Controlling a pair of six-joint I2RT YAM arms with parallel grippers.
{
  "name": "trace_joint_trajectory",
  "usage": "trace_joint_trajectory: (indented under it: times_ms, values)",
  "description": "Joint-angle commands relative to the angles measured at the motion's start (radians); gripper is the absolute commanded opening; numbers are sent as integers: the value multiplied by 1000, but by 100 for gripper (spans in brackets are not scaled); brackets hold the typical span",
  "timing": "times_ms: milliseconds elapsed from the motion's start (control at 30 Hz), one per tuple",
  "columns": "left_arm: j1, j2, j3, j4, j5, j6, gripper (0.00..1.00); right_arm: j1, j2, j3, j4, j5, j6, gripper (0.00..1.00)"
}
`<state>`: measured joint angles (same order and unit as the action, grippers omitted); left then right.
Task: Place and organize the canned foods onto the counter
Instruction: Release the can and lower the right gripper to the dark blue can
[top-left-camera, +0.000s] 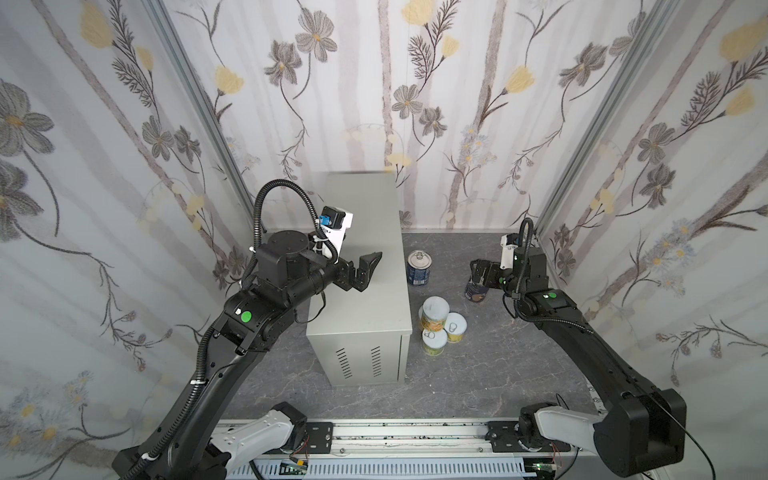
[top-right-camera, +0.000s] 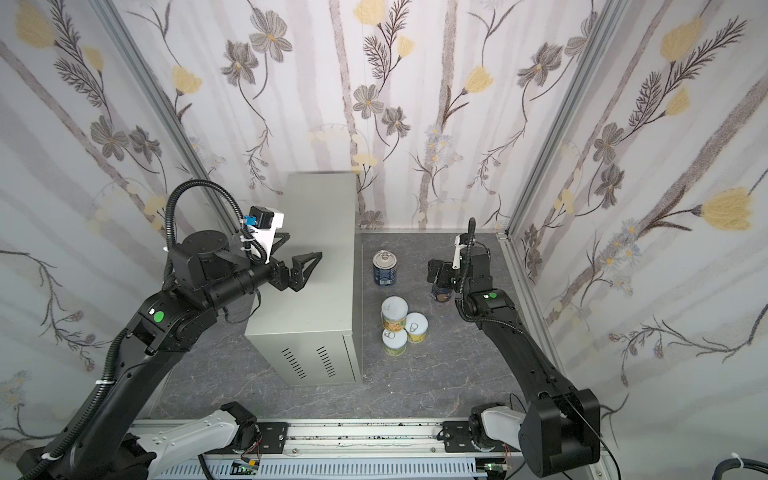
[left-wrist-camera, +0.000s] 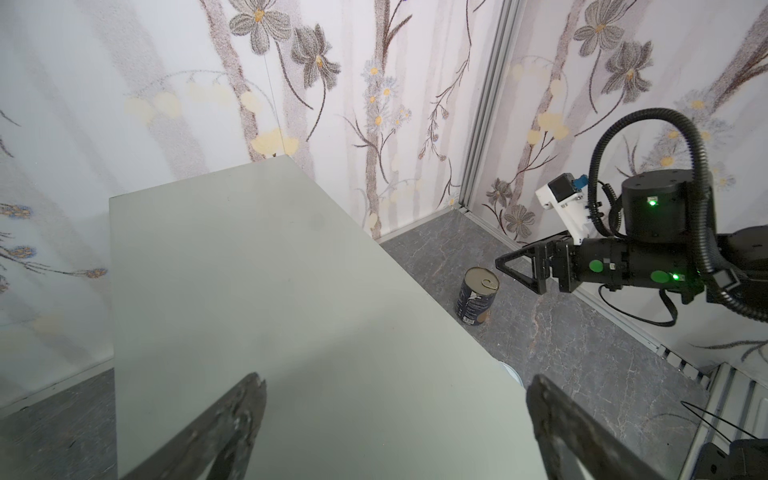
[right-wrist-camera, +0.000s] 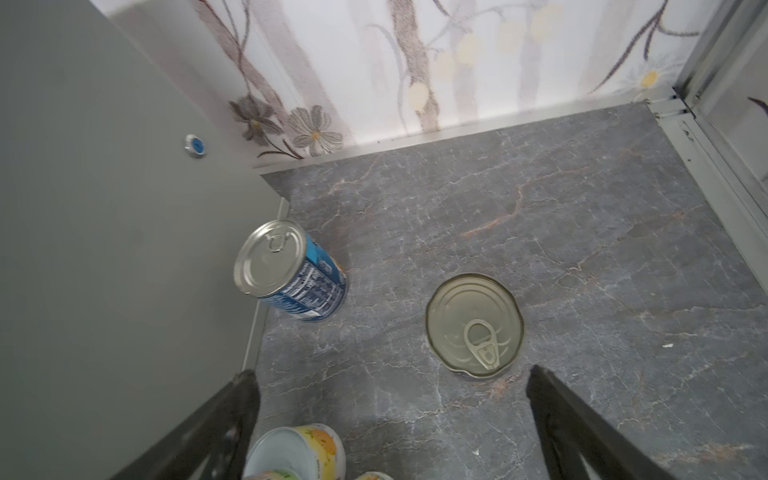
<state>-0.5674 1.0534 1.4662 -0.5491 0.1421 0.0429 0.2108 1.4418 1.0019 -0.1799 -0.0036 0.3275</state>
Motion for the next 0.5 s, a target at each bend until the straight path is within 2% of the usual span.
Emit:
trace_joint_trajectory:
  times_ms: [0,267,467]
  values:
    - [0,-20,-6,9,-4,12,100,-8,82,38,29,45,8,100]
    - [1,-74,-72,-17,-16,28,100,-9,304,136,2,76,-4,100]
    - [1,-107,-89,-32,-22,44,100,-10,381,164,-17,114,0,100]
